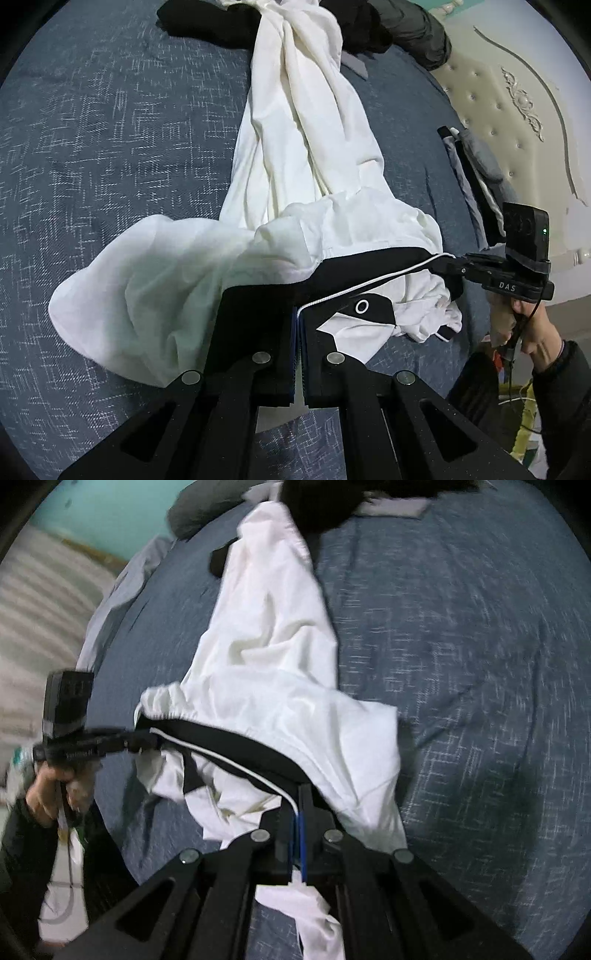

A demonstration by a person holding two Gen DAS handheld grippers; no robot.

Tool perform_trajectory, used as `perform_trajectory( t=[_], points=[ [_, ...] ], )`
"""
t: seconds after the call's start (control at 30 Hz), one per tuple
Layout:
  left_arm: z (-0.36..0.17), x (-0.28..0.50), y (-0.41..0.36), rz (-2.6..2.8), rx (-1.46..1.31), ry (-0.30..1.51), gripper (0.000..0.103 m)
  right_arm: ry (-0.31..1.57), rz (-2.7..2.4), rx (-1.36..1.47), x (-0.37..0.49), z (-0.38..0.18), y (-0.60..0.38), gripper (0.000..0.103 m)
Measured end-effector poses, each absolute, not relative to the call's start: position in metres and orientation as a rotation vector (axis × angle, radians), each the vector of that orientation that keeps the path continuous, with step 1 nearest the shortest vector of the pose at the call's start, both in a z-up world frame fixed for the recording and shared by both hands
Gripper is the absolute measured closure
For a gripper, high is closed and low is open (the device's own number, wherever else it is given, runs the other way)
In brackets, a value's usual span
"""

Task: Fold clothes
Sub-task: 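Lower the spread shorts onto the bed with both tools holding the waistband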

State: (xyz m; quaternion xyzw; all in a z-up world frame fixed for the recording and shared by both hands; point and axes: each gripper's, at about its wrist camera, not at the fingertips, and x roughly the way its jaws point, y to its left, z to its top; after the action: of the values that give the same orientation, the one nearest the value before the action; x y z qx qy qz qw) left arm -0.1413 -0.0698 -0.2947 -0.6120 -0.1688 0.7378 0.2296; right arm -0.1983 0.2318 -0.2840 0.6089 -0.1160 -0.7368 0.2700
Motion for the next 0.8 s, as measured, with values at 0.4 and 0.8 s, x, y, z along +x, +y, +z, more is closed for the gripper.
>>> perform_trajectory(
  t=[0.4,0.8],
  points=[
    [-0.271,-0.151,-0.086,2.217,-1.591,-0.458,0.075,-0.426,-2.108,1.569,-0.209,-0.269,0.246,0.078],
    [-0.254,-0.144,-0.089,2.331,-1.491,-0.415,0.068,-0.256,-2.321,1.366,-0.191,-0.233,0.246,0.066]
  ],
)
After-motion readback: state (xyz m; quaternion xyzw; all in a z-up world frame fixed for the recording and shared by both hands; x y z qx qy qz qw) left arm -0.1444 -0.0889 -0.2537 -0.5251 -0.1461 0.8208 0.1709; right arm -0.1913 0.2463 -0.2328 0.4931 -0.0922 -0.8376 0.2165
